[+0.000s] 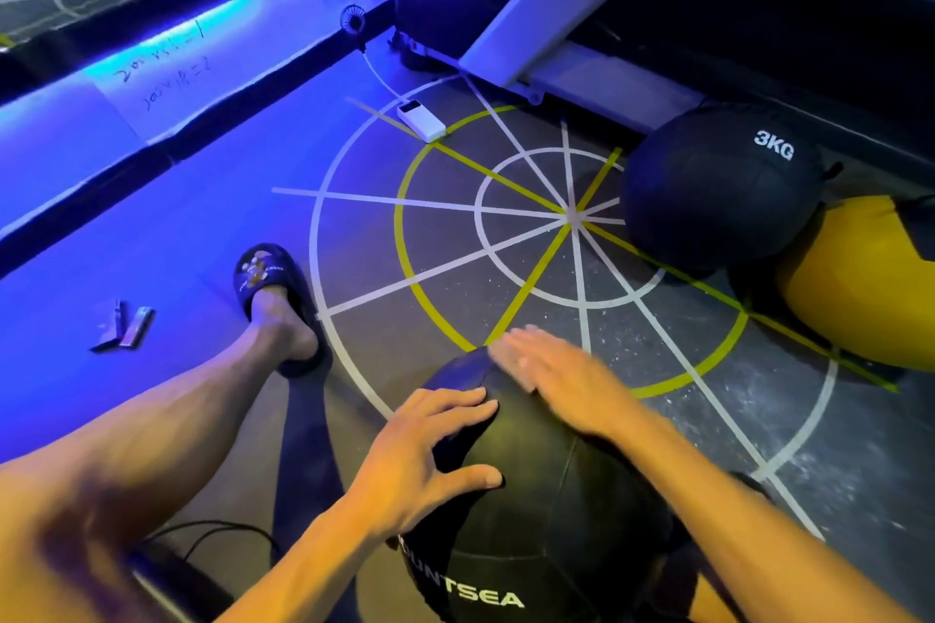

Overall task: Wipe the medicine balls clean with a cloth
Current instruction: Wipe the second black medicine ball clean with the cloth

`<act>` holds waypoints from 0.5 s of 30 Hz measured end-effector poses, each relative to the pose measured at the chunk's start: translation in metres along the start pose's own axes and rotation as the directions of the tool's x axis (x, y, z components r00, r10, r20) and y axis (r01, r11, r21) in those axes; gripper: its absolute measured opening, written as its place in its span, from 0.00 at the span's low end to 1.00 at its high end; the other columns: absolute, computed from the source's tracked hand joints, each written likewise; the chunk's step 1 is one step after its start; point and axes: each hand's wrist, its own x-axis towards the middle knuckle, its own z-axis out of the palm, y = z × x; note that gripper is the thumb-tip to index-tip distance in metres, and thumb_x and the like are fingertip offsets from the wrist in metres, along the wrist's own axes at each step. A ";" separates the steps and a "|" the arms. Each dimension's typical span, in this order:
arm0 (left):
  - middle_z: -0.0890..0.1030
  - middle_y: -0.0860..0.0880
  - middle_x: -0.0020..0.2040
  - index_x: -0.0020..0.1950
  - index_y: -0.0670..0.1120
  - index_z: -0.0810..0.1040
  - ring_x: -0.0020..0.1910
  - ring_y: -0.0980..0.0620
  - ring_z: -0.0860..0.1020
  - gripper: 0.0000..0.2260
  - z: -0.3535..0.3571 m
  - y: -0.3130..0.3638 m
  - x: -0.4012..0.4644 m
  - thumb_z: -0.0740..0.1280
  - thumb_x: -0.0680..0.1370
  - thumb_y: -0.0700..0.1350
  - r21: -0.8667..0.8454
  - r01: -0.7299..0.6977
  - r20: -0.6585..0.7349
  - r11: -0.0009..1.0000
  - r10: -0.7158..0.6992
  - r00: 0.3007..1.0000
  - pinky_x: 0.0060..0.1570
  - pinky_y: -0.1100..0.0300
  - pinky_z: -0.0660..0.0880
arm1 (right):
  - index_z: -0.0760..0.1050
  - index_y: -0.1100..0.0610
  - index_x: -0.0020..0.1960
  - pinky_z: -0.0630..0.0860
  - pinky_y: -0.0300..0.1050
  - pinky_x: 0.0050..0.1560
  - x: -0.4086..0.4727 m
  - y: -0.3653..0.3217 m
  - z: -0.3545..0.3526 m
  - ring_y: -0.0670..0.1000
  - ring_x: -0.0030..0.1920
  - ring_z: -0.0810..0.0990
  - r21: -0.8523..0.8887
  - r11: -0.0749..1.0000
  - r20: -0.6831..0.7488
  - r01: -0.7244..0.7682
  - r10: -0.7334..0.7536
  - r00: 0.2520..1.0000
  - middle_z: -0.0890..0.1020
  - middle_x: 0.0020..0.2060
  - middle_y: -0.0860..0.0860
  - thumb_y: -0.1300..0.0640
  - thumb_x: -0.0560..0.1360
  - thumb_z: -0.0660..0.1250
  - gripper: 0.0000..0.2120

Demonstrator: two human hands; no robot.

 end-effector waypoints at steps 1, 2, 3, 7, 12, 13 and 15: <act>0.71 0.70 0.70 0.71 0.64 0.75 0.71 0.62 0.68 0.29 0.001 0.001 -0.001 0.72 0.72 0.70 0.000 -0.008 -0.001 1.000 0.008 1.000 0.71 0.56 0.69 | 0.72 0.54 0.73 0.59 0.51 0.78 0.007 0.019 -0.005 0.51 0.77 0.66 0.004 0.993 0.008 -0.117 0.117 0.993 0.70 0.77 0.48 0.41 0.85 0.48 0.26; 0.72 0.70 0.70 0.71 0.64 0.76 0.71 0.62 0.69 0.29 0.002 0.002 -0.002 0.73 0.71 0.70 -0.001 -0.017 -0.007 1.000 0.017 1.000 0.70 0.55 0.70 | 0.75 0.55 0.70 0.64 0.55 0.75 0.015 0.040 -0.011 0.56 0.74 0.71 0.030 0.961 -0.004 -0.275 0.275 0.961 0.74 0.74 0.52 0.40 0.83 0.51 0.26; 0.72 0.69 0.70 0.71 0.64 0.76 0.71 0.61 0.69 0.29 0.003 0.002 -0.001 0.73 0.71 0.70 0.002 -0.022 -0.011 1.000 0.022 1.000 0.70 0.55 0.70 | 0.76 0.54 0.70 0.66 0.56 0.74 0.018 0.051 -0.019 0.57 0.72 0.73 0.030 0.935 0.003 -0.353 0.353 0.936 0.75 0.72 0.53 0.35 0.79 0.53 0.31; 0.74 0.69 0.69 0.70 0.64 0.77 0.70 0.61 0.69 0.29 0.002 0.000 0.003 0.74 0.70 0.70 -0.027 -0.029 -0.019 0.999 0.029 0.999 0.70 0.53 0.70 | 0.79 0.49 0.66 0.63 0.55 0.76 0.021 0.018 -0.012 0.53 0.76 0.68 0.024 0.993 0.060 -0.114 0.113 0.992 0.76 0.72 0.48 0.52 0.82 0.56 0.18; 0.73 0.68 0.71 0.71 0.63 0.76 0.72 0.61 0.69 0.28 0.000 -0.001 0.003 0.73 0.73 0.67 -0.043 -0.031 0.006 0.999 0.032 0.999 0.72 0.52 0.69 | 0.74 0.45 0.74 0.56 0.45 0.76 0.026 0.007 -0.011 0.44 0.78 0.61 0.092 0.993 0.137 -0.079 0.066 0.988 0.68 0.77 0.42 0.56 0.84 0.55 0.21; 0.72 0.68 0.72 0.72 0.62 0.75 0.73 0.62 0.68 0.27 0.000 0.000 0.003 0.73 0.74 0.65 -0.050 -0.040 0.018 0.998 0.041 0.999 0.73 0.53 0.69 | 0.75 0.51 0.73 0.60 0.47 0.75 0.032 0.019 -0.017 0.48 0.76 0.66 0.089 0.984 0.122 -0.156 0.144 0.982 0.71 0.76 0.47 0.52 0.82 0.55 0.21; 0.70 0.68 0.74 0.74 0.62 0.73 0.75 0.62 0.66 0.26 0.002 0.003 0.004 0.73 0.77 0.61 -0.065 -0.051 0.049 0.997 0.054 0.997 0.75 0.55 0.66 | 0.74 0.57 0.68 0.67 0.55 0.73 0.042 0.034 -0.027 0.58 0.71 0.74 0.064 0.958 0.072 -0.278 0.274 0.959 0.77 0.70 0.57 0.41 0.75 0.54 0.29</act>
